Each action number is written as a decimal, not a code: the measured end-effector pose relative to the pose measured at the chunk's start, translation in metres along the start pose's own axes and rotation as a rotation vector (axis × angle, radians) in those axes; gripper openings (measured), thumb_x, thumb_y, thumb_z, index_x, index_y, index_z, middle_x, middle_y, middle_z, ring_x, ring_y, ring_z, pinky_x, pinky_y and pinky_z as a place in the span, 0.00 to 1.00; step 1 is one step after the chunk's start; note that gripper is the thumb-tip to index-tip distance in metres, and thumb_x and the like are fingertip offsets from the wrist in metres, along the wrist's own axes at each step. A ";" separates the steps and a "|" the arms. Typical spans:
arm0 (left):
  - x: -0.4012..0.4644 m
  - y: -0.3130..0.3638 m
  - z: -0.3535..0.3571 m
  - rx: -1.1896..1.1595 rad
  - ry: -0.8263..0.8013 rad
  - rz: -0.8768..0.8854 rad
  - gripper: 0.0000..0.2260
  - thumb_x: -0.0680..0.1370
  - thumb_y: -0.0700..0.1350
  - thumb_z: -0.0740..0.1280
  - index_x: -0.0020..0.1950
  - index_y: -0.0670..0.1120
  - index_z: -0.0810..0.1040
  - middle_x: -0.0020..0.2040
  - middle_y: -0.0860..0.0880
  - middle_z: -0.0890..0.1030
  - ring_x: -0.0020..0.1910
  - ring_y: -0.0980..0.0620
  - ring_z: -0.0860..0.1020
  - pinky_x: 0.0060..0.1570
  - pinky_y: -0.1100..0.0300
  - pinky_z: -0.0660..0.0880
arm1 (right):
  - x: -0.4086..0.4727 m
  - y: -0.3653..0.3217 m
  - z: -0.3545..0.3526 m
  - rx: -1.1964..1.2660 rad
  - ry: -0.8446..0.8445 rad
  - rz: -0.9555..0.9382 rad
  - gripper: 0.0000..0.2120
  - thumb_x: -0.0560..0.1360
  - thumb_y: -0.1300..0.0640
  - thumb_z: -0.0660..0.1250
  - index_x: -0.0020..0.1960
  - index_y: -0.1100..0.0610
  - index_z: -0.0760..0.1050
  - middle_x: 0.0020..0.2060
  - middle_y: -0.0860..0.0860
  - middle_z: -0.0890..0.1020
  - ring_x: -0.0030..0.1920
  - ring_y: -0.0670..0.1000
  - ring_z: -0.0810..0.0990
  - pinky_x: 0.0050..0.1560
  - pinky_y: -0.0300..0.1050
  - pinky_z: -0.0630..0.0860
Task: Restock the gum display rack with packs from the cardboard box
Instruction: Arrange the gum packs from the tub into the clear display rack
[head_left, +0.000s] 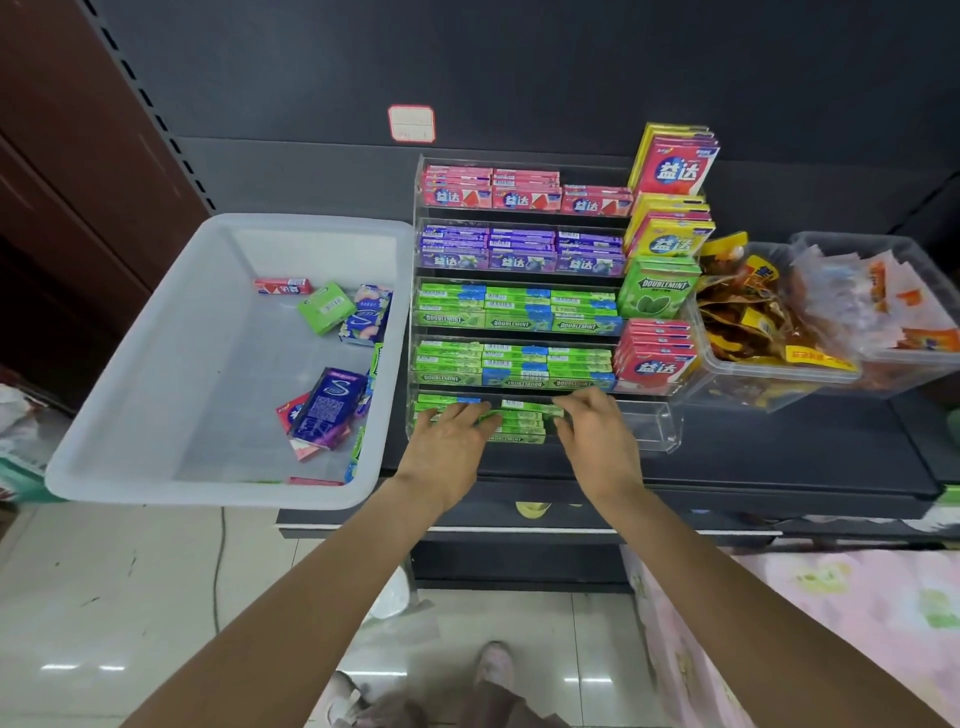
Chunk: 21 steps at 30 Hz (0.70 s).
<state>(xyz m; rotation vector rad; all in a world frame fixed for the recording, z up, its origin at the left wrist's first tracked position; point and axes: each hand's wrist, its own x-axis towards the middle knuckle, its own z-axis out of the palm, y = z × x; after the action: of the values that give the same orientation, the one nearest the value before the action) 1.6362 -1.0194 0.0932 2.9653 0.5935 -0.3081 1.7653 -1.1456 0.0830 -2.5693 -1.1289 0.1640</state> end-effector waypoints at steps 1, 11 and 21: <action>0.000 0.000 0.000 -0.016 0.003 -0.007 0.30 0.77 0.36 0.60 0.76 0.51 0.55 0.76 0.51 0.55 0.74 0.49 0.57 0.71 0.48 0.56 | -0.001 0.002 -0.001 0.032 -0.013 0.041 0.16 0.78 0.59 0.63 0.65 0.56 0.74 0.57 0.53 0.75 0.58 0.54 0.75 0.51 0.50 0.76; -0.003 0.005 0.000 -0.151 0.044 -0.097 0.24 0.78 0.40 0.58 0.74 0.51 0.61 0.74 0.51 0.60 0.72 0.48 0.60 0.68 0.49 0.60 | 0.001 -0.015 0.001 0.020 -0.178 -0.006 0.23 0.78 0.47 0.61 0.70 0.55 0.67 0.62 0.51 0.72 0.64 0.52 0.72 0.53 0.49 0.74; -0.021 -0.018 -0.054 -0.296 0.364 -0.104 0.16 0.78 0.42 0.58 0.67 0.48 0.71 0.63 0.49 0.73 0.62 0.48 0.70 0.58 0.54 0.67 | 0.016 -0.062 -0.026 0.162 -0.047 -0.146 0.18 0.79 0.52 0.60 0.67 0.56 0.70 0.60 0.51 0.74 0.61 0.52 0.73 0.57 0.48 0.74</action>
<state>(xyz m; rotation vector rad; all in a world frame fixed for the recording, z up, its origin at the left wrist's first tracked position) 1.6202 -1.0029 0.1496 2.7179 0.7565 0.2957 1.7385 -1.1012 0.1291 -2.3438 -1.2607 0.2704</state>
